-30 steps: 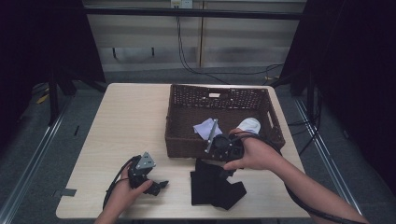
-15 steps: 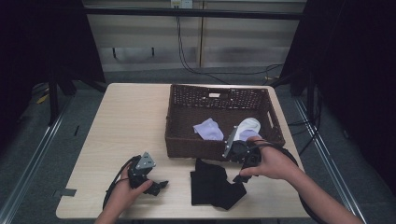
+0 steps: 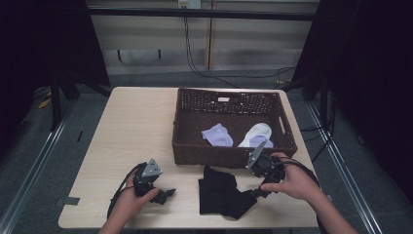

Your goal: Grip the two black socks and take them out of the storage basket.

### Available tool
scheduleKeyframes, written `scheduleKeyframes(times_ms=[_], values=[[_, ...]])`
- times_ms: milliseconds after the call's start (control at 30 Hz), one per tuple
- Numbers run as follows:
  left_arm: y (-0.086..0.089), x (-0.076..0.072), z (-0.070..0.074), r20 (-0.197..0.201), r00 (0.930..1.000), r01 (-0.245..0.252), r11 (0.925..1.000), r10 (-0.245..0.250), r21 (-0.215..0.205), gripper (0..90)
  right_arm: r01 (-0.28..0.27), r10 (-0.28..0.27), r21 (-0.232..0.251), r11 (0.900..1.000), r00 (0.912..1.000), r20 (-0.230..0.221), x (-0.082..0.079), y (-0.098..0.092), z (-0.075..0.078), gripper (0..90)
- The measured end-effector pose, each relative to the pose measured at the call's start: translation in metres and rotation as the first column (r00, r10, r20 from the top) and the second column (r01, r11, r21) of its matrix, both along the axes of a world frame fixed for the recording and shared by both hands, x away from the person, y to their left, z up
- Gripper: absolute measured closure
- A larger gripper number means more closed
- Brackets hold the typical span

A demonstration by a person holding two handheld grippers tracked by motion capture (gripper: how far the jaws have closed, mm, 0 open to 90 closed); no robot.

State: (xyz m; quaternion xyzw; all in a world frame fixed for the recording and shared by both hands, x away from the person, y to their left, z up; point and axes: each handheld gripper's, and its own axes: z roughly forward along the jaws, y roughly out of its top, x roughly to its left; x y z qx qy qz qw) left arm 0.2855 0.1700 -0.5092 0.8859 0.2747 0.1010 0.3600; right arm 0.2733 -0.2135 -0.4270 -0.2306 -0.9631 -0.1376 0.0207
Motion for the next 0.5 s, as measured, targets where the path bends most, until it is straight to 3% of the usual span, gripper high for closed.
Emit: scheduleKeyframes(times_ms=[67, 233, 333, 500], values=[[0.0, 0.0, 0.0, 0.0, 1.0, 0.0, 1.0, 0.0, 0.0, 0.0, 0.023, -0.022, 0.036, 0.999, 0.9996, -0.017, -0.005, -0.008, -0.009, 27.6], [0.0, 0.0, 0.0, 0.0, 1.0, 0.0, 1.0, 0.0, 0.0, 0.0, 0.048, -0.047, 0.057, 0.997, 0.9987, -0.018, -0.012, -0.018, -0.02, 27.7], [0.0, 0.0, 0.0, 0.0, 1.0, 0.0, 1.0, 0.0, 0.001, 0.0, 0.048, -0.047, 0.044, 0.998, 0.9986, -0.022, -0.014, -0.022, -0.021, 27.6], [0.0, 0.0, 0.0, -0.001, 1.0, 0.0, 1.0, 0.0, 0.0, 0.0, 0.079, -0.078, 0.061, 0.995, 0.9969, -0.01, -0.016, -0.027, -0.018, 27.7]])
